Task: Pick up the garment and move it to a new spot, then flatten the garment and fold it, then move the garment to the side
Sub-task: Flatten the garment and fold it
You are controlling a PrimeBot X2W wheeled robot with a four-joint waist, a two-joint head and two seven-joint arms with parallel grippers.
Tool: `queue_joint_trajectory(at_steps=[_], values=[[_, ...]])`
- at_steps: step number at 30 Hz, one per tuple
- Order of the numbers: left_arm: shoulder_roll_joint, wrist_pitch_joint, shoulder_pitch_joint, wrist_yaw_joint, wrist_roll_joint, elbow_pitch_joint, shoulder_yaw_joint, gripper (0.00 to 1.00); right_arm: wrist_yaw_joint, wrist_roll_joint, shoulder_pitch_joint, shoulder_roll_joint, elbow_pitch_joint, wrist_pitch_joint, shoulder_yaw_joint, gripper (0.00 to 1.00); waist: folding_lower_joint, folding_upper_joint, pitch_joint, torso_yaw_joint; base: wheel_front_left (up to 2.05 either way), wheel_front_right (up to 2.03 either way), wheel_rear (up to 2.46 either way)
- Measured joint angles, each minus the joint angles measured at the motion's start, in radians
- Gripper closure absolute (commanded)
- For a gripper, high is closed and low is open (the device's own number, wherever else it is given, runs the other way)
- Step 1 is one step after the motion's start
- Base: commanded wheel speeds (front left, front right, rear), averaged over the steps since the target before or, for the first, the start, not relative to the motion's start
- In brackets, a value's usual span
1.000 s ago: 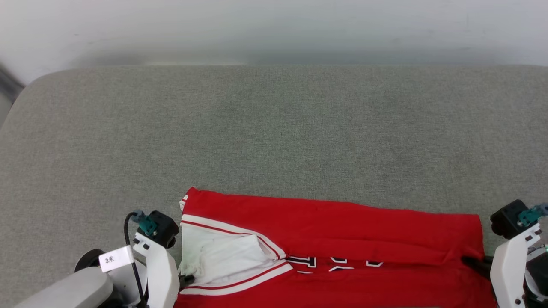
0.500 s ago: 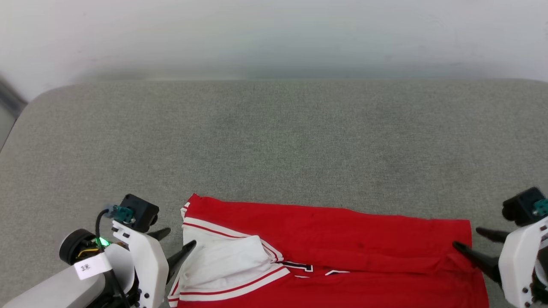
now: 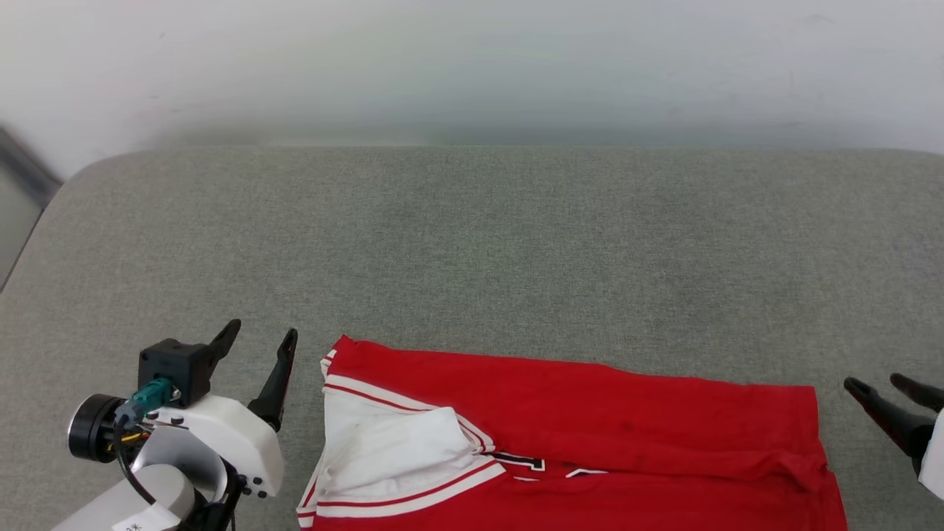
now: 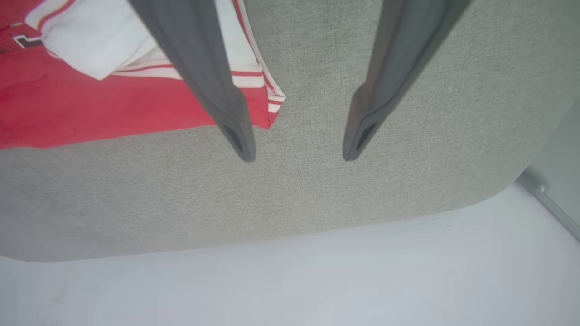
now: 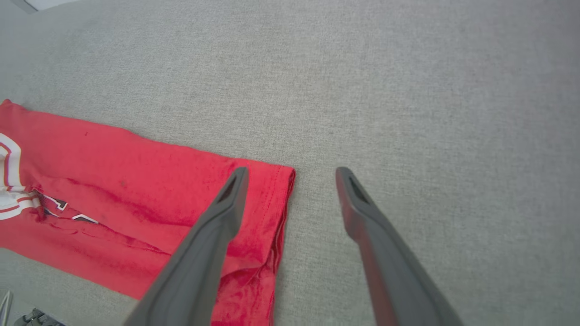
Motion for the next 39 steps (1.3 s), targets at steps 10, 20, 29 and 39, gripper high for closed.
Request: queue_joint_trajectory(at_steps=[10, 20, 29, 39], values=[[-0.117, -0.031, 0.099, 0.069, 0.162, -0.009, 0.183, 0.00, 0.000, 0.034, 0.050, 0.088, 0.086, 0.079, -0.048, 0.00, 0.0000, 0.0000, 0.023, 0.023, 0.00, 0.00, 0.00], [-0.282, -0.033, 0.257, 0.039, 0.388, -0.049, 0.413, 0.00, 0.000, 0.083, 0.063, 0.160, 0.144, 0.146, -0.013, 0.00, 0.0000, 0.0000, 0.054, 0.050, 0.00, 0.00, 0.00], [-0.425, -0.033, 0.324, -0.033, 0.556, -0.048, 0.572, 0.00, 0.000, 0.135, 0.061, 0.175, 0.112, 0.174, 0.046, 0.00, 0.0000, 0.0000, 0.075, 0.062, 0.00, 0.00, 0.00], [-0.559, -0.033, 0.371, -0.105, 0.720, -0.060, 0.699, 0.00, 0.000, 0.149, 0.051, 0.163, 0.094, 0.130, 0.087, 1.00, 0.0000, 0.0000, 0.073, 0.068, 0.00, 0.00, 0.00]])
